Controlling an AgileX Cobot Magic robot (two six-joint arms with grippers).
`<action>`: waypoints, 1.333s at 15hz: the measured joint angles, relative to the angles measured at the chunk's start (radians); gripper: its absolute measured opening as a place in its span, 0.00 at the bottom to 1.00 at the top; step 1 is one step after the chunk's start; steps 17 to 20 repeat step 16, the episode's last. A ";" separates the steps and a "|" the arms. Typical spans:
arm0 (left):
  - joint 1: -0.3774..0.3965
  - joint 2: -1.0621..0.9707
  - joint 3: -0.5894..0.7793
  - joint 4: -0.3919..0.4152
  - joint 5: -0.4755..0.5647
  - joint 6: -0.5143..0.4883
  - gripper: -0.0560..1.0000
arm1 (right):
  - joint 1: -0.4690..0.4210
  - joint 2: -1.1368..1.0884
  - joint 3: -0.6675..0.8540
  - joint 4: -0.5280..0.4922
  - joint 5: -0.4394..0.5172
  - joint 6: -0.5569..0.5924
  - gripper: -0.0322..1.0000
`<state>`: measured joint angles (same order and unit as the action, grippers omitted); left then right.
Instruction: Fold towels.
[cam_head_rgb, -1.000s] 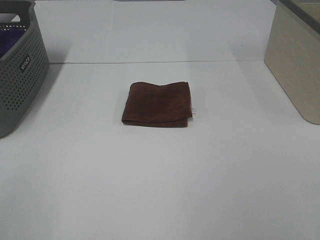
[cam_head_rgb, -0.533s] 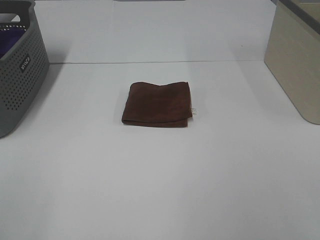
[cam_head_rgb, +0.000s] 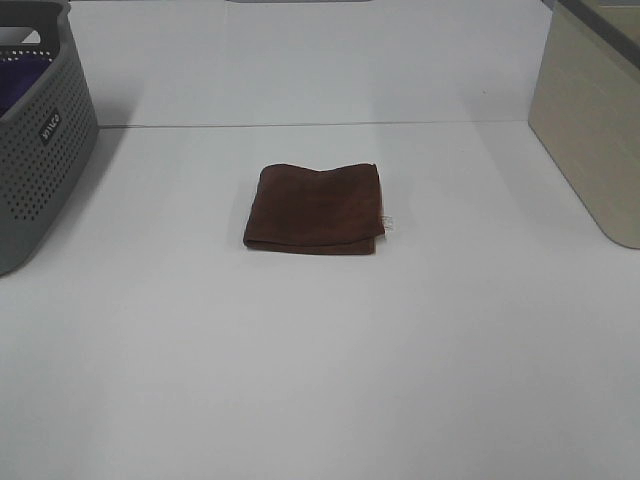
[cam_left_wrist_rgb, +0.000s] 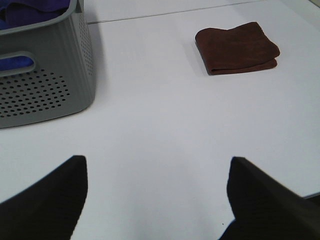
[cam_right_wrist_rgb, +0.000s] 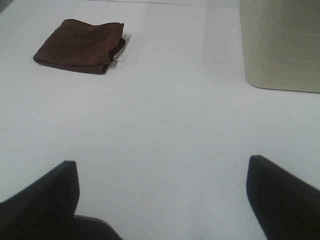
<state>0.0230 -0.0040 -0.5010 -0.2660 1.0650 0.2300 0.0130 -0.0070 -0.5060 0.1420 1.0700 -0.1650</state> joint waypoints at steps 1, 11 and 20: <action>0.000 0.000 0.000 0.002 0.000 0.000 0.75 | 0.000 0.000 0.000 0.003 0.000 0.000 0.86; 0.000 0.000 0.000 0.015 0.000 0.000 0.75 | 0.000 0.000 0.000 0.003 0.000 0.000 0.86; 0.000 0.000 0.000 0.015 0.000 0.000 0.75 | 0.000 0.000 0.000 0.003 0.000 0.000 0.86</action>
